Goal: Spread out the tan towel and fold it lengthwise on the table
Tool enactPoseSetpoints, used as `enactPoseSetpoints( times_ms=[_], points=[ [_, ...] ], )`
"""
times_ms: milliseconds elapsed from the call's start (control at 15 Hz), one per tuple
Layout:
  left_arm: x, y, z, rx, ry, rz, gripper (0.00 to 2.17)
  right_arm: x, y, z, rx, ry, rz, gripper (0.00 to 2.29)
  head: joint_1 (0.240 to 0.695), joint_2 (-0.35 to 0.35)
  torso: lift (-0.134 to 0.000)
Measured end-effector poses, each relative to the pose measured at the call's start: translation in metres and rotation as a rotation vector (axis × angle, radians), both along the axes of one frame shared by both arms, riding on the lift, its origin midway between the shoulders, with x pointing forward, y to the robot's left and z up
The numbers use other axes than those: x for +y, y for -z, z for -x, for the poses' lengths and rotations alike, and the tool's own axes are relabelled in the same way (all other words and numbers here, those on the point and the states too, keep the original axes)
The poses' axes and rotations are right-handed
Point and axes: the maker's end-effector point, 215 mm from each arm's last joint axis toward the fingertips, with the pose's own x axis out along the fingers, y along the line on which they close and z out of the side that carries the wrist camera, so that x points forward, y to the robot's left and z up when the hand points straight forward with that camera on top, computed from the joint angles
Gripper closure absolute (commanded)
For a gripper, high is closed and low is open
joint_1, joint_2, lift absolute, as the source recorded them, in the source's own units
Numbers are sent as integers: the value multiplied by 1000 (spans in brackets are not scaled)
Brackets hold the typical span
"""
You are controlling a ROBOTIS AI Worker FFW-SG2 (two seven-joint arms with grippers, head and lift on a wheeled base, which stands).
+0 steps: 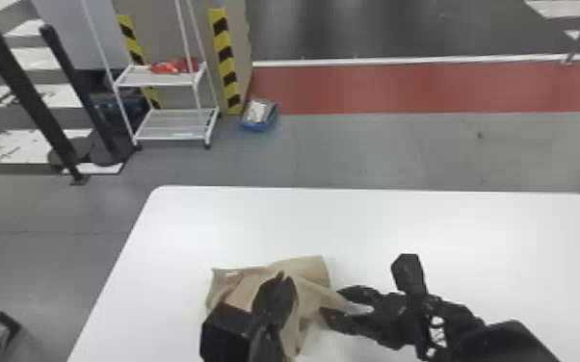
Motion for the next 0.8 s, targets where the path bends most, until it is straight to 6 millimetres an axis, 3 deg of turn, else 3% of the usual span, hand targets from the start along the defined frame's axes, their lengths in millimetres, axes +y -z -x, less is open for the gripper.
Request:
enactPoseSetpoints(
  times_ms=[267,533,667,800],
  points=[
    [-1,0,0,-2,-1,-2,1851,3,-14,6,-27,-5,-49,2246,695,112,0],
    [5,0,-2,-4,-10,-12,1851,-11,-50,1,-102,48,-78,2246,695,104,0],
    [12,-1,-4,-7,-21,-19,1851,-36,-84,-7,-143,118,-113,2246,695,81,0],
    [21,-1,-7,-9,-33,-24,1851,-78,-117,-20,-174,210,-143,2246,695,46,0]
  ],
)
